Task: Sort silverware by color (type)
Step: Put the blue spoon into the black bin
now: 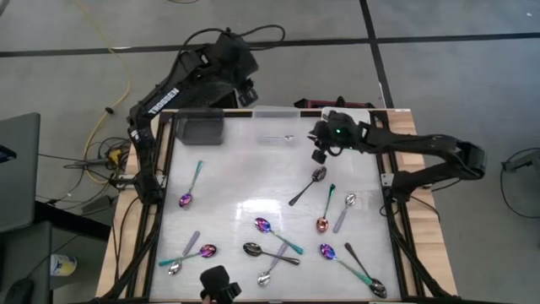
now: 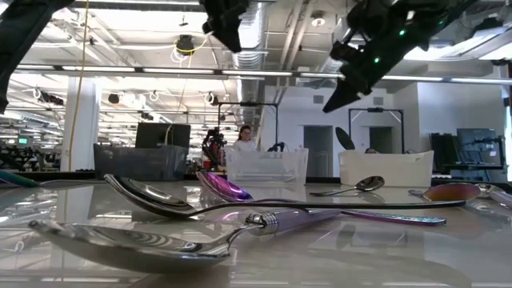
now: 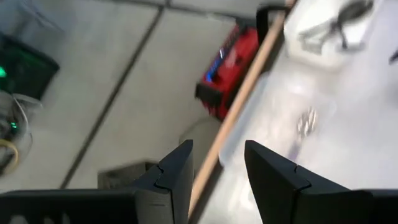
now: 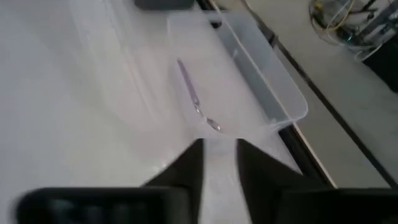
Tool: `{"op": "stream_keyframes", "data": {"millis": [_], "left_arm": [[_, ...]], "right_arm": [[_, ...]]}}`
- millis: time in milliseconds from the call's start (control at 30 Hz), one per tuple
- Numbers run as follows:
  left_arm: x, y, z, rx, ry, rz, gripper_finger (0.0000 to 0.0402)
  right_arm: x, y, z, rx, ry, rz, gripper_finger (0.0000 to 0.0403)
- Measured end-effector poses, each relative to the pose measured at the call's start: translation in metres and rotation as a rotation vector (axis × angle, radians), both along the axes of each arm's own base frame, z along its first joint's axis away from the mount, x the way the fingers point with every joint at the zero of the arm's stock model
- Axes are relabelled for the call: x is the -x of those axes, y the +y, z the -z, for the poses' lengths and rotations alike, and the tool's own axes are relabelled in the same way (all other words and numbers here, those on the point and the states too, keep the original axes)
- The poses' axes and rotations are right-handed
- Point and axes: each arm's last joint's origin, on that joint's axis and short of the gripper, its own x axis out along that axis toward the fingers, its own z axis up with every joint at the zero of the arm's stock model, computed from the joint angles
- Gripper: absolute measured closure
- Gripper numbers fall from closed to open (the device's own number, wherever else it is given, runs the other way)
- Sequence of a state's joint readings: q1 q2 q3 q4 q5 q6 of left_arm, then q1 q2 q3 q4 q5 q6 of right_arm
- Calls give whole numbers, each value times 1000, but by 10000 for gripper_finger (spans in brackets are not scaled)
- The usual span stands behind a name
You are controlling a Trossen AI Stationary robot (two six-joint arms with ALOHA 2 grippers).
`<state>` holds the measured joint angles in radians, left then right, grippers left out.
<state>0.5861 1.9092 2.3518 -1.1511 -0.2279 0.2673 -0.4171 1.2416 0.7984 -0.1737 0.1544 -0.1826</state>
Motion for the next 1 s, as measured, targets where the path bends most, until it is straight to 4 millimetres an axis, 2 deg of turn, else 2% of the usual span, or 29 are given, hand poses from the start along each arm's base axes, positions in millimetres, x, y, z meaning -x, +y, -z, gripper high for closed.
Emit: {"op": "stream_keyframes", "data": {"millis": [67,133,333,500,667,833,933,1000], "left_arm": [[-1,2,10,24,43,-1,271],[-3,4,19,43,75,2,271],[-9,6,35,69,118,22,271],[-10,5,35,83,106,46,271],[-10,5,35,84,108,47,271],[-9,5,36,84,121,53,271],[-6,2,39,121,163,46,271],[-2,0,43,165,203,32,271]], "right_arm": [[-3,-7,4,-3,18,18,364],[-2,-15,7,-15,30,50,386],[10,-41,19,-99,46,210,377],[20,-52,16,-114,19,288,387],[22,-44,-8,-35,-105,279,377],[33,-26,-28,20,-128,259,384],[45,-5,-31,-76,-75,134,384],[52,13,-29,-215,-35,12,380]]}}
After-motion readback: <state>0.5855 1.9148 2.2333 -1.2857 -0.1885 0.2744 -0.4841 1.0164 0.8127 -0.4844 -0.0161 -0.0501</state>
